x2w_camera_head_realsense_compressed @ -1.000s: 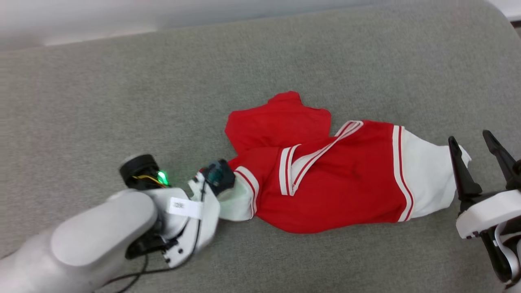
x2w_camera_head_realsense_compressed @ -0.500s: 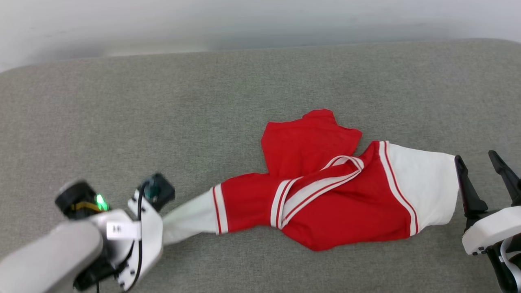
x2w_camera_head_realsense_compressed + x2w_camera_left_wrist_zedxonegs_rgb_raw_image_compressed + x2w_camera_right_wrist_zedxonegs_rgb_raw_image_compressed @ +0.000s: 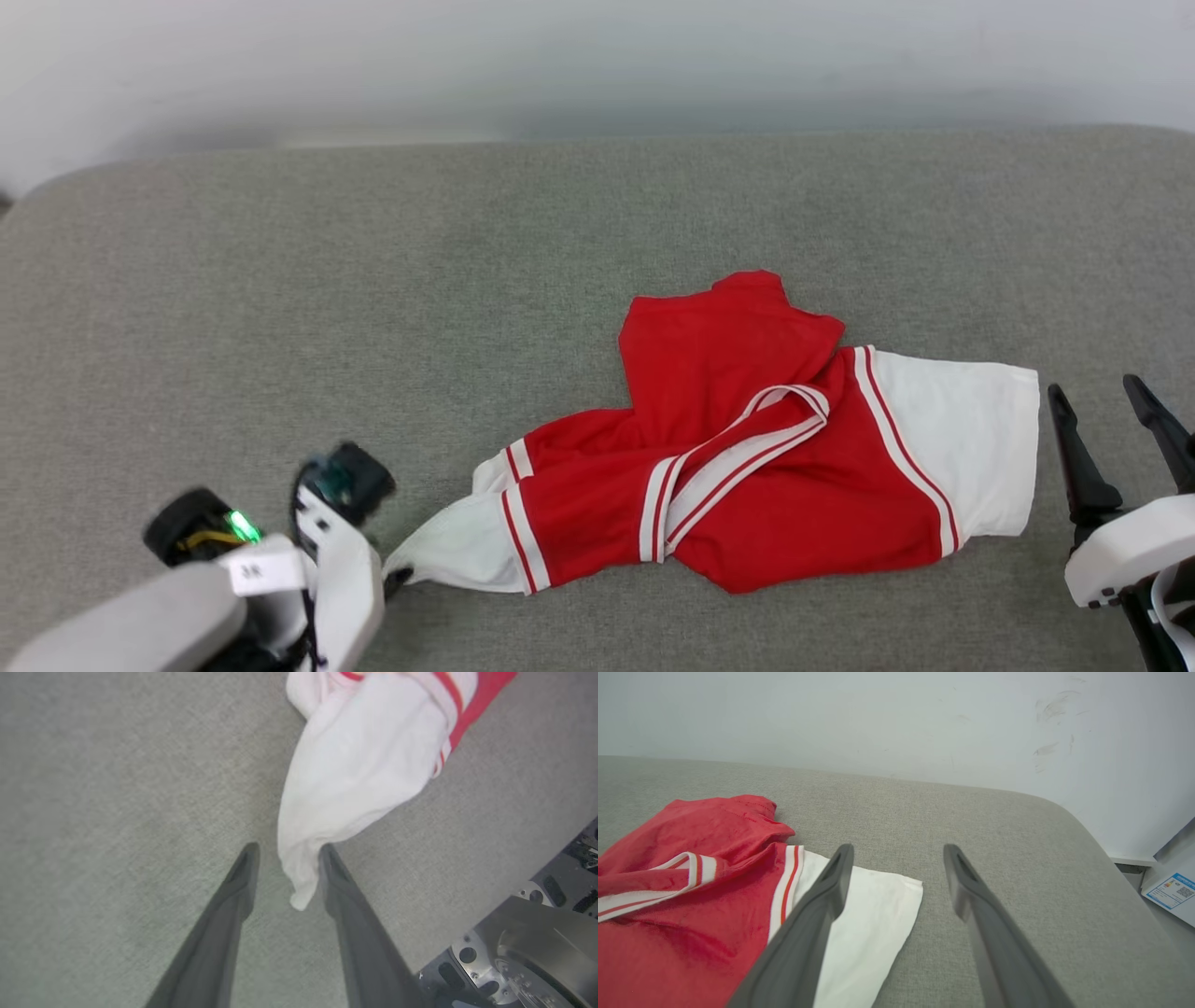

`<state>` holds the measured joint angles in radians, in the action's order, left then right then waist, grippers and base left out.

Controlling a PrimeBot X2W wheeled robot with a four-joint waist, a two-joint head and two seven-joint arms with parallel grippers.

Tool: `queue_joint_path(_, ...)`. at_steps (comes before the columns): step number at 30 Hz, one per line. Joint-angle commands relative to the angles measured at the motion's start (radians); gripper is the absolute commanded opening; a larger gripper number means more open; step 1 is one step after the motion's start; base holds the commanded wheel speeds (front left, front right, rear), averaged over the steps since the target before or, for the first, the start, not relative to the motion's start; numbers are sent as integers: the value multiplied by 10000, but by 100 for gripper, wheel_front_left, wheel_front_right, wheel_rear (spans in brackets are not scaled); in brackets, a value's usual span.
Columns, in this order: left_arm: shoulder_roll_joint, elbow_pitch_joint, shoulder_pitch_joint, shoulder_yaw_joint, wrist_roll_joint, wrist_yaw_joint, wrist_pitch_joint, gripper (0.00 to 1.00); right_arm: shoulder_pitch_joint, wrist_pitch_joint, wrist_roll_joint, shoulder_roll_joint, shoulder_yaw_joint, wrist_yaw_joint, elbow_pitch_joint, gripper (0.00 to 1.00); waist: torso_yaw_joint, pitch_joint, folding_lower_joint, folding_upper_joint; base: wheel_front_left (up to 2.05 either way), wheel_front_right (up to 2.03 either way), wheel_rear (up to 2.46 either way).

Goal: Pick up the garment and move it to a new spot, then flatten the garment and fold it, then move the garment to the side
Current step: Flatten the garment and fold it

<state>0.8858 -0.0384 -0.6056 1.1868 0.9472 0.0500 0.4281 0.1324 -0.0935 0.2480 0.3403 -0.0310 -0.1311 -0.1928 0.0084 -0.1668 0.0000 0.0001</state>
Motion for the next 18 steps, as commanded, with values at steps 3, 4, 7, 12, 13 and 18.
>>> queue_joint_path(3, 292, 356, -492, -436, -141, 149, -373, 100, -219, -115, 57, -7, -43, 7, -115, 100, 132, 284, 0, -1, 0, 0, 0)
queue_joint_path(4, 372, 467, -579, -560, -107, 186, -431, 100, -257, -117, 73, -18, -41, 7, -144, 100, 146, 329, 0, -1, 0, 0, 0)
queue_joint_path(7, 636, 809, -896, -856, -169, 315, -485, 100, -302, -169, 112, -51, -25, 7, -206, 100, 163, 425, 0, -1, 0, 0, 0)
queue_joint_path(12, 965, 1234, -1122, -1102, -34, 547, -268, 100, -247, -222, 157, -48, 50, 7, -283, 100, 116, 465, 0, -1, 0, 0, 0)
queue_joint_path(13, 1015, 1269, -1135, -1081, -14, 563, -155, 100, -225, -242, 156, -33, 62, 7, -298, 100, 100, 459, 0, -1, 0, 0, 0)
queue_joint_path(18, 929, 1242, -915, -773, 513, 446, 752, 100, -83, -316, 230, 36, 102, 7, -367, 100, 11, 348, 0, -1, 0, 0, 0)
